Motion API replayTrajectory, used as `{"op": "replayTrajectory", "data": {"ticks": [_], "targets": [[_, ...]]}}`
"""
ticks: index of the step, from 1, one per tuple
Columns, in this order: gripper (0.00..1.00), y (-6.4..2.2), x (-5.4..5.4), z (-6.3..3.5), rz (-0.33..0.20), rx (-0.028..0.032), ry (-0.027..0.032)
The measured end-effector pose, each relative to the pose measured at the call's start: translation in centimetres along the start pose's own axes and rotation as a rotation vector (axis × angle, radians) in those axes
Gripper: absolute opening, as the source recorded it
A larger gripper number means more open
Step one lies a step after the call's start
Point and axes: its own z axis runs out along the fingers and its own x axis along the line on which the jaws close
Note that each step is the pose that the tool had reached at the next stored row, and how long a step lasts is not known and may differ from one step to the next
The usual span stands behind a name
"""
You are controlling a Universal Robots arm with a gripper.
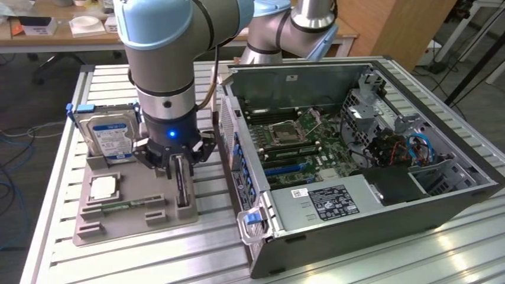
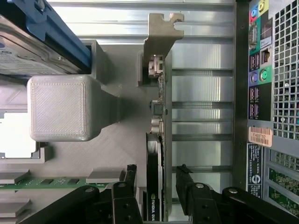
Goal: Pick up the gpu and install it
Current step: 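Pick up the gpu and move the gpu toward the slot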
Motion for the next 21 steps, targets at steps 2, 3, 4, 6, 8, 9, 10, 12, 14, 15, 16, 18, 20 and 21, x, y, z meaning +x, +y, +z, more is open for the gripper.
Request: {"op": "replayTrajectory", "data": {"ticks": [2, 3, 4, 6, 8, 9, 10, 12, 14, 15, 16, 18, 20, 21], "targets": [[0.45, 0.0, 0.0, 0.0, 0.0, 0.0, 0.0], [0.45, 0.0, 0.0, 0.0, 0.0, 0.0, 0.0], [0.39, 0.0, 0.0, 0.0, 0.0, 0.0, 0.0], [0.39, 0.0, 0.0, 0.01, 0.0, 0.0, 0.0], [0.39, 0.0, 0.0, 0.01, 0.0, 0.0, 0.0], [0.38, 0.0, 0.0, 0.01, 0.0, 0.0, 0.0], [0.38, 0.0, 0.0, 0.02, 0.0, 0.0, -0.0001], [0.31, 0.0, 0.0, 0.05, 0.0, 0.0, -0.0001], [0.31, 0.0, 0.0, 0.08, 0.0, 0.0, 0.0], [0.31, 0.0, 0.0, 0.08, 0.0, 0.0, 0.0], [0.29, 0.0, 0.01, 0.08, 0.0, 0.0001, 0.0003], [0.29, 0.0, 0.01, 0.08, 0.0, 0.0001, 0.0001], [0.26, 0.0, 0.0, 0.08, 0.0, 0.0, 0.0], [0.26, 0.0, 0.0, 0.08, 0.0, 0.0, 0.0]]}}
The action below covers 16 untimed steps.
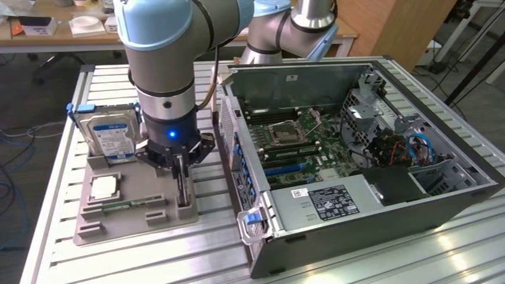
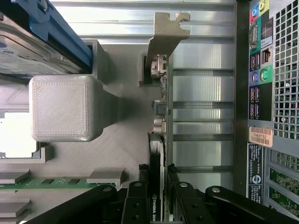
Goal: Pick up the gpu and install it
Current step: 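Pick up the gpu and move the gpu toward the slot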
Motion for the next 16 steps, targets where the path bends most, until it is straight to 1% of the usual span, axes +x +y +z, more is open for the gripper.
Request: {"op": "replayTrajectory", "data": {"ticks": [14, 16], "targets": [[0.26, 0.0, 0.0, -0.01, 0.0, -0.0002, -0.0002], [0.26, 0.02, 0.0, -0.31, 0.0, -0.0002, -0.0003]]}}
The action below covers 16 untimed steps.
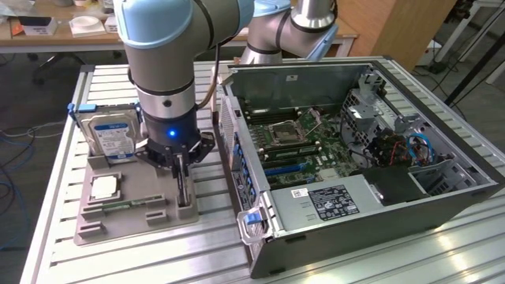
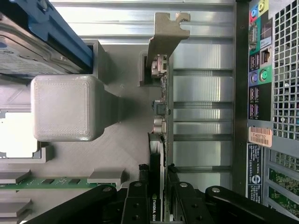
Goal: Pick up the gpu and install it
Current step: 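Pick up the gpu and move the gpu toward the slot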
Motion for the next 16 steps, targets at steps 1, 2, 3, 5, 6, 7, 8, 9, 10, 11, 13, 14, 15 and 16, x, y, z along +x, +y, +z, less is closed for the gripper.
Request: {"op": "replayTrajectory", "data": {"ticks": [1, 2, 3, 5, 6, 7, 8, 9, 10, 11, 13, 14, 15, 16], "targets": [[0.26, 0.01, 0.0, -0.26, 0.0, 0.0003, 0.0003], [0.26, 0.02, 0.0, -0.51, 0.0, 0.0001, 0.0001], [0.26, 0.04, 0.0, -0.8, 0.0, 0.0001, 0.0002], [0.26, 0.06, 0.0, -1.41, 0.0, 0.0002, 0.0002], [0.26, 0.08, 0.0, -1.74, 0.0, 0.0002, 0.0002], [0.26, 0.1, 0.0, -2.11, 0.0, 0.0002, 0.0002], [0.26, 0.11, 0.0, -2.49, 0.0, 0.0001, 0.0002], [0.26, 0.13, 0.0, -2.89, 0.0, 0.0002, 0.0002], [0.26, 0.15, 0.0, -3.26, 0.0, 0.0002, 0.0002], [0.26, 0.17, 0.0, -3.63, 0.0, 0.0001, 0.0002], [0.26, 0.2, 0.0, -4.4, 0.0, 0.0001, 0.0002], [0.26, 0.22, -0.1, -4.79, 0.0, 0.0001, 0.0002], [0.26, 0.24, -0.1, -5.19, 0.0, 0.0002, 0.0002], [0.26, 0.26, -0.1, -5.62, 0.0, 0.0001, 0.0002]]}}
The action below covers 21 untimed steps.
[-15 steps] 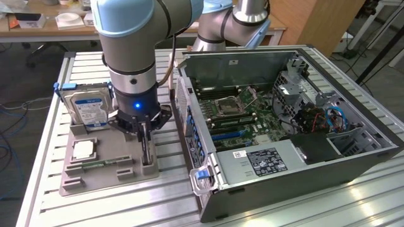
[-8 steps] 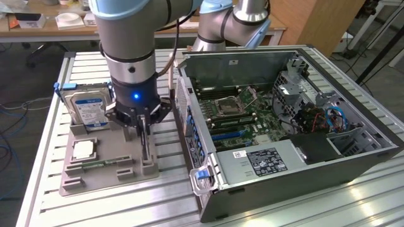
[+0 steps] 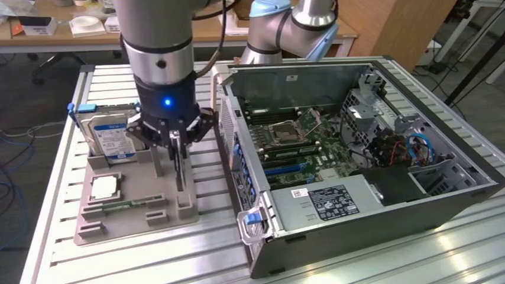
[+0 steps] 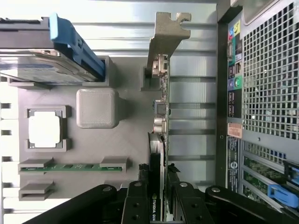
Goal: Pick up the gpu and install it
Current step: 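Pick up the gpu and move the gpu toward the slot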
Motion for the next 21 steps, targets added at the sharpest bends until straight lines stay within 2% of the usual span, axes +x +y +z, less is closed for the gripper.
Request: {"op": "replayTrajectory", "data": {"ticks": [21], "targets": [[0.26, 0.44, -0.1, -9.46, 0.0, 0.0, 0.0]]}}
